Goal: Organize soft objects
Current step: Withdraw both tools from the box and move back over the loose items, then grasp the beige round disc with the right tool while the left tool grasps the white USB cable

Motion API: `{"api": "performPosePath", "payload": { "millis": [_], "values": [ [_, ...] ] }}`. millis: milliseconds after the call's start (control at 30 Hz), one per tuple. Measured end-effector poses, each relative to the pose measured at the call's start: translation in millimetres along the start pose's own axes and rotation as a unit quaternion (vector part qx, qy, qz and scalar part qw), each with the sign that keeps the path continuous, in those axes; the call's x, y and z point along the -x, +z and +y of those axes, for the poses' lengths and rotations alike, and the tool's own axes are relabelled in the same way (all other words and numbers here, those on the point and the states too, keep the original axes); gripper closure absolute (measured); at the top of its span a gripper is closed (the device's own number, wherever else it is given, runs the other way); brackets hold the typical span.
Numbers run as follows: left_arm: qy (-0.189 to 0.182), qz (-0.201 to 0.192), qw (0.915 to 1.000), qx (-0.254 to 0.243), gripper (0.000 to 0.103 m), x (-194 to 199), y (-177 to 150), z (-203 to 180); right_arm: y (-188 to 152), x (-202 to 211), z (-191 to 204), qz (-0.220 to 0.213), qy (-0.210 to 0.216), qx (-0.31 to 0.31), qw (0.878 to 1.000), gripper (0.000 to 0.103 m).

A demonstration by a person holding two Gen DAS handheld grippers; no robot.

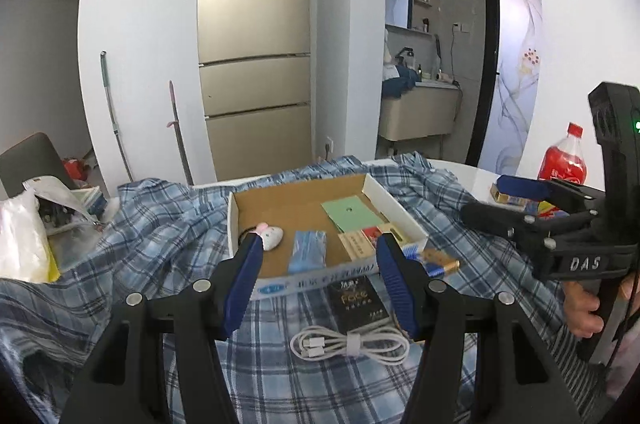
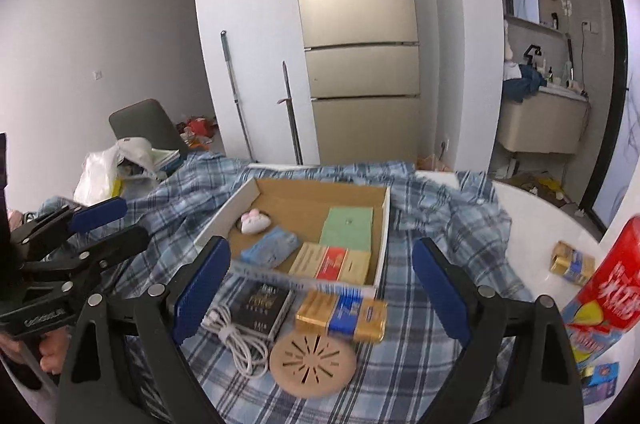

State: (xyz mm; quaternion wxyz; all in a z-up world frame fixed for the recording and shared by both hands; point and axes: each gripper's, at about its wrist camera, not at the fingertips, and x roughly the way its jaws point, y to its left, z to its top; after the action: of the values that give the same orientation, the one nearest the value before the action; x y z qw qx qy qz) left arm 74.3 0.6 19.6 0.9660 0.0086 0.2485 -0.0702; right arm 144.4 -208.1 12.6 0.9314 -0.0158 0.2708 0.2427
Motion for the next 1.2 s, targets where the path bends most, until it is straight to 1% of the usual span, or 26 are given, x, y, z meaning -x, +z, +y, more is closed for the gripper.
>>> {"api": "performPosePath", "payload": {
  "millis": [67, 133, 233, 267, 300, 333, 367, 467, 533, 600, 733, 867, 1033, 1200],
  "values": [
    [-0.004, 0.001, 1.0000, -0.002, 0.042, -5, -8, 1, -8, -8, 1, 0.010, 0.015, 0.019, 1.000, 0.011],
    [-0.007, 0.002, 1.0000, -0.005, 0.042, -10, -15, 1, -14, -16, 3, 0.015, 0.012, 0.032, 0.999, 0.011],
    [-0.015, 0.012, 0.9996, -0.018, 0.041, -19, -28, -1, -24, -25, 5, 0.031, 0.021, 0.043, 0.998, 0.011],
    [-0.015, 0.011, 0.9996, -0.022, 0.035, -21, -31, -1, -28, -26, 5, 0.033, 0.019, 0.046, 0.998, 0.011],
    [-0.013, 0.013, 0.9995, -0.024, 0.023, -23, -34, -2, -32, -28, 5, 0.037, 0.017, 0.049, 0.998, 0.011],
    [-0.009, 0.019, 0.9995, -0.024, 0.018, -26, -36, -3, -34, -31, 5, 0.042, 0.016, 0.050, 0.998, 0.011],
    [-0.008, 0.021, 0.9994, -0.025, 0.014, -27, -37, -3, -37, -33, 4, 0.047, 0.017, 0.046, 0.998, 0.011],
    [-0.005, 0.024, 0.9993, -0.028, 0.014, -28, -37, -4, -40, -37, 1, 0.060, 0.017, 0.034, 0.998, 0.011],
    [-0.003, 0.024, 0.9994, -0.027, 0.014, -29, -38, -3, -41, -37, 0, 0.064, 0.007, 0.031, 0.997, 0.010],
    [0.003, 0.025, 0.9994, -0.024, 0.014, -30, -38, -2, -43, -40, -1, 0.070, 0.004, 0.030, 0.997, 0.004],
    [0.016, 0.030, 0.9993, -0.017, 0.014, -32, -38, 2, -46, -45, -2, 0.095, 0.010, 0.024, 0.995, 0.004],
    [0.014, 0.037, 0.9992, -0.006, 0.014, -34, -39, 7, -49, -48, 0, 0.110, 0.005, 0.027, 0.994, 0.004],
    [0.014, 0.040, 0.9991, 0.000, 0.014, -36, -39, 10, -56, -61, 3, 0.151, 0.003, 0.032, 0.988, 0.004],
    [0.013, 0.038, 0.9992, 0.001, 0.014, -35, -39, 10, -64, -71, 9, 0.183, 0.005, 0.048, 0.982, 0.004]
  ]
}}
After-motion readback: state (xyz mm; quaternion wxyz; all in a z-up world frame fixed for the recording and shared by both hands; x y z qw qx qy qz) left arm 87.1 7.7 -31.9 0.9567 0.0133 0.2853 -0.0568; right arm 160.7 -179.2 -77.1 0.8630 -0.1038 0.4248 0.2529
